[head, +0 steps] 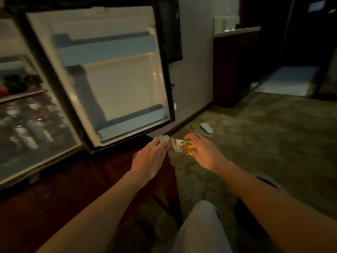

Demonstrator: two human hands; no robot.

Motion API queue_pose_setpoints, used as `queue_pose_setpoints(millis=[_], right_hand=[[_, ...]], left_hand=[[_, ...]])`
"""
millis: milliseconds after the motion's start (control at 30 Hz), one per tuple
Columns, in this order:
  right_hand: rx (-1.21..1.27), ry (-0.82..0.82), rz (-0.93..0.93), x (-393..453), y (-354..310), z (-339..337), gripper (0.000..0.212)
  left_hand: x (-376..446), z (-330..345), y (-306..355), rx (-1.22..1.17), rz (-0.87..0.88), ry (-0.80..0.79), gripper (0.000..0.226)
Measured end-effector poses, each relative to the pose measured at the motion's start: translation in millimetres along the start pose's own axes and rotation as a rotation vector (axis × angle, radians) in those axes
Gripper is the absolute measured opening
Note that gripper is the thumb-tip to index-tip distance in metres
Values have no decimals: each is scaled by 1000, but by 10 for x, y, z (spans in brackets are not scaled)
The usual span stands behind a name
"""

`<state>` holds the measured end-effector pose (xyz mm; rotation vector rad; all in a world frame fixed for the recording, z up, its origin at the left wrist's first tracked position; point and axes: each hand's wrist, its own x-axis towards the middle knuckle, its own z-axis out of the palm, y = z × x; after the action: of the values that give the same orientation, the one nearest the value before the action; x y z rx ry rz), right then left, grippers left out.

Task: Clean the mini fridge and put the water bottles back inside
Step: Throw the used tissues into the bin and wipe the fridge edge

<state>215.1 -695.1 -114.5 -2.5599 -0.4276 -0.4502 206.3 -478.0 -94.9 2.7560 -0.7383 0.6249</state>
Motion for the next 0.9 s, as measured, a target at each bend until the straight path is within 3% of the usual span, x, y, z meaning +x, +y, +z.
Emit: queue_pose_setpoints(millis=[400,533,767,900], right_hand=[[-67,33,483,-1080,2092,97,29],[-85,-22,663,-1419,2808,250,44],[-53,-75,811,-1794,3839,675,36],[-36,-147,788,-1903,4225,926,29]], left_hand=[[807,2017,1302,-222,226,-291,15],[884,2780,1719,-321,261,-393,16],[1053,4046,2190,-428,176,-531,21],[1176,4598,2339,-517,-9,-649,33]])
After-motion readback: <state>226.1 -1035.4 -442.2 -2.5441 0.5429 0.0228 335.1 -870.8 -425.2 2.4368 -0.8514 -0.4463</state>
